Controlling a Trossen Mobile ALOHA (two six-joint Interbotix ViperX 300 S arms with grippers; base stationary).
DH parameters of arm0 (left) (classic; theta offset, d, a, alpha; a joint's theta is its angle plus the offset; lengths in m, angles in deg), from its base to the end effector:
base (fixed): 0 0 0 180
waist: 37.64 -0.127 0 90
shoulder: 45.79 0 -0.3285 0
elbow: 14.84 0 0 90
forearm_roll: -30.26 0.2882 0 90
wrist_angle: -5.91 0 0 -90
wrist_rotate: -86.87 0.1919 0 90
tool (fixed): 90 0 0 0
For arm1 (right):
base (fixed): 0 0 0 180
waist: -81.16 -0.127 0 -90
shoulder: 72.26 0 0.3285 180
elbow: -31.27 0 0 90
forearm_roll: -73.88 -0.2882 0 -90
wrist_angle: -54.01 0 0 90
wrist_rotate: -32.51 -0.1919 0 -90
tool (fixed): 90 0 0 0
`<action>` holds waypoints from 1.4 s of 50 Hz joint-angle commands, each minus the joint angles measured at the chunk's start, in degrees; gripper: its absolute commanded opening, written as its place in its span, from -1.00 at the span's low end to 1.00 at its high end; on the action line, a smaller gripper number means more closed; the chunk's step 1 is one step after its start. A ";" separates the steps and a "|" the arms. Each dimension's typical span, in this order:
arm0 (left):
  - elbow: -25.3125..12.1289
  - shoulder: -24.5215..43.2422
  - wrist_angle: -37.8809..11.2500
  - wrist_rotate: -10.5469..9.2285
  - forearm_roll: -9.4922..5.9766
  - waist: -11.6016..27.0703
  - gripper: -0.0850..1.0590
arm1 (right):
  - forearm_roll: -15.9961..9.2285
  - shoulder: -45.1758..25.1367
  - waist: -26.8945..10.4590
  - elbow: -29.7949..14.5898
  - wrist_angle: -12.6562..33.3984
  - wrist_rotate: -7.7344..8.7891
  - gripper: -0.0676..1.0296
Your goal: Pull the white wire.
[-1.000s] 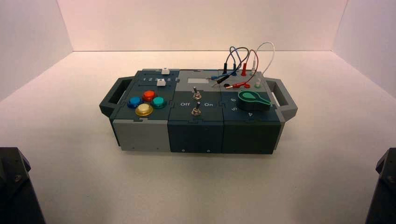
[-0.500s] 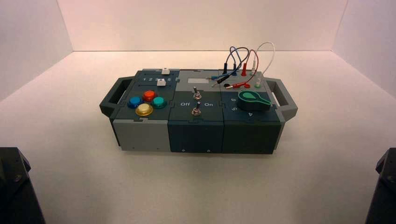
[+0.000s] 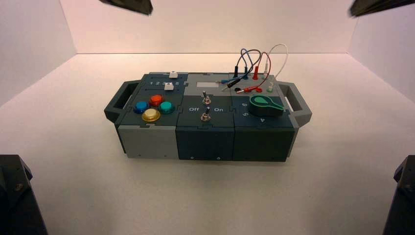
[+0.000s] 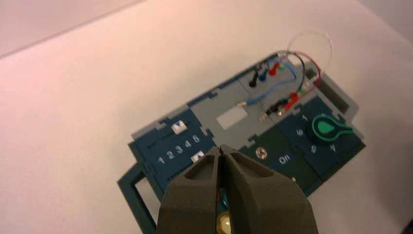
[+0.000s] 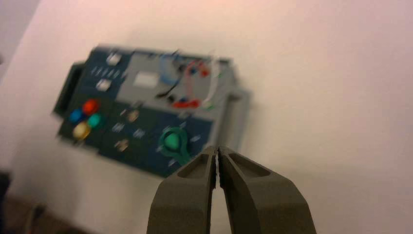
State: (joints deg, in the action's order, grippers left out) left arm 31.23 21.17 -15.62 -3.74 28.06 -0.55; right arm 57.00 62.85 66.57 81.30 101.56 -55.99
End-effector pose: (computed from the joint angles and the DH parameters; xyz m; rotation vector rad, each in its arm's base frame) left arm 0.2165 -0.1670 0.1819 0.2038 0.7656 -0.6092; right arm 0.1559 0.0831 0.1880 0.1434 0.9374 0.3581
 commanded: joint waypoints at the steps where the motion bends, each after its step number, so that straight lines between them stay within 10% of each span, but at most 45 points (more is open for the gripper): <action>1: -2.20 2.37 0.26 -0.18 -0.26 1.49 -0.91 | -1.76 -4.04 -3.87 -1.93 -1.05 0.09 -0.84; 26: -5.63 10.81 0.44 -2.29 -5.36 11.69 -0.91 | -1.14 -16.26 -4.39 -3.52 -4.92 2.02 -0.81; 43: -4.83 12.22 6.50 -7.56 -5.45 15.03 -0.91 | 0.53 -23.99 -4.57 -4.75 -6.42 5.27 -0.81; 70: -2.81 13.54 10.11 -8.09 -5.54 15.82 -0.91 | 0.35 -34.01 -11.25 -10.02 -6.68 6.86 -0.36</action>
State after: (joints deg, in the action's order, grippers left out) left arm 28.95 34.97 -6.48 -11.56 22.61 15.09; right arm 57.53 30.41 55.85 73.39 94.88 -49.40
